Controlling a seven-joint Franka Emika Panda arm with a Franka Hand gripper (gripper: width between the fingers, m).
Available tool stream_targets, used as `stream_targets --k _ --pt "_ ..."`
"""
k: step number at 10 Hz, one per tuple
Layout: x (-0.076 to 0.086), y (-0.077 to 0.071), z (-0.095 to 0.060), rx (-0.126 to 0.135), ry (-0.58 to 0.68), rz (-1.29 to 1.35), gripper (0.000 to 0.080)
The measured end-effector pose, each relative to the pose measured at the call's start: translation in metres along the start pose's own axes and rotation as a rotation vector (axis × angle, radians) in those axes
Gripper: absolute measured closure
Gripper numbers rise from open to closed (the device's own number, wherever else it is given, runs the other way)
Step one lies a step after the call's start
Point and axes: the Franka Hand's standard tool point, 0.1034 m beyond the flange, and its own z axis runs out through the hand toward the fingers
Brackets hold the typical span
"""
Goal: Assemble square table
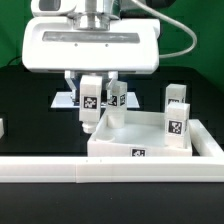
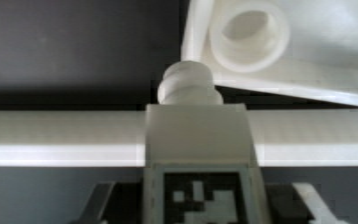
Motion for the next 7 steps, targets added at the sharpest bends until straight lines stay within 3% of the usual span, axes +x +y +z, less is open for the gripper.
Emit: stream_targets --k 4,7 --pt "0.003 -0.018 0.001 0.015 -0.001 0.012 0.0512" --pt "0.0 -0.019 0.004 0.012 -0.003 0.01 0.0512"
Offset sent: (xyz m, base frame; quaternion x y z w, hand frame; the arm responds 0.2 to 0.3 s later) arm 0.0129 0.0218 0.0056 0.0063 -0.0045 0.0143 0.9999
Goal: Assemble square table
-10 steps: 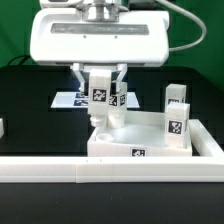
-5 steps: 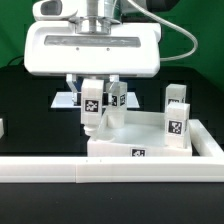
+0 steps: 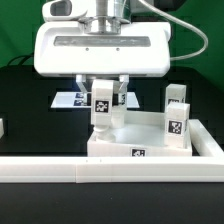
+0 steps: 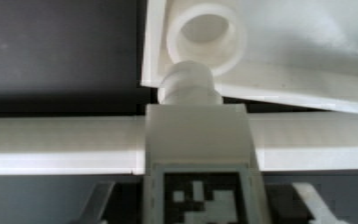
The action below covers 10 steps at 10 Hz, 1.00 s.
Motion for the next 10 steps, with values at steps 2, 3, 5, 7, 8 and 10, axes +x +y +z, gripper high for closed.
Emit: stream_targets --k 2,3,5,7,8,10 --pt "-0.0028 -0.0036 0.0026 0.004 -0.006 -0.003 0.0512" --pt "-0.003 -0.0063 0.0027 0.006 -0.006 -0.003 0.0512" --pt "-0.0047 -0.0075 0.0041 0.006 -0.009 -0.006 0.0512" --pt "-0.0045 -0.0059 0.0042 0.001 0.001 -0.006 0.0512" --pt "-0.0045 -0.0066 0.0042 0.001 0.001 -0.007 0.0512" --pt "-0.0047 -0.007 0.0042 0.0 0.004 -0.008 0.0512"
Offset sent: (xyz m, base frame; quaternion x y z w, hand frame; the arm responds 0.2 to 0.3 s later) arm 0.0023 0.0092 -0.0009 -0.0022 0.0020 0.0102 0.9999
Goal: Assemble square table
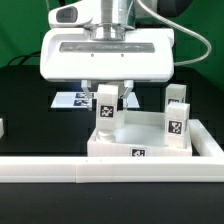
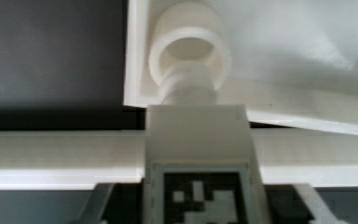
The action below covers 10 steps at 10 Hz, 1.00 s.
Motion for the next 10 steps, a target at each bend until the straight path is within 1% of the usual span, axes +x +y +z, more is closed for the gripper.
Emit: stream_targets --k 5,10 --pt "-0.0005 0.0021 -0.0003 -0.003 0.001 0.002 0.0512" --pt "-0.0006 -0.0023 -0.0004 0.001 0.001 -0.004 0.0512"
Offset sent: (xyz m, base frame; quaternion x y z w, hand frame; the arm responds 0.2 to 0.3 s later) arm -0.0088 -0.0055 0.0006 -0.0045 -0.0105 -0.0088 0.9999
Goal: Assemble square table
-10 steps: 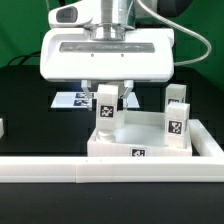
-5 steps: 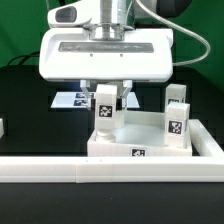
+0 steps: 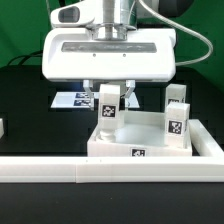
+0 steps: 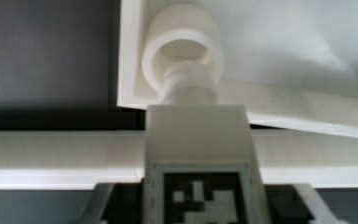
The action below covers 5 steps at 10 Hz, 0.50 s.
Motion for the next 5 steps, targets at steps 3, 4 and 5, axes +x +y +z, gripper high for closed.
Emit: stream_targets --k 3,4,5 --pt "-0.0007 0.0034 -0.0001 -0.007 0.007 0.002 0.0512" --pt "-0.0006 0.0038 0.0 -0.008 0.01 0.002 0.0512" --pt "-0.0006 0.0036 0.0 -0.008 0.01 0.002 0.0512"
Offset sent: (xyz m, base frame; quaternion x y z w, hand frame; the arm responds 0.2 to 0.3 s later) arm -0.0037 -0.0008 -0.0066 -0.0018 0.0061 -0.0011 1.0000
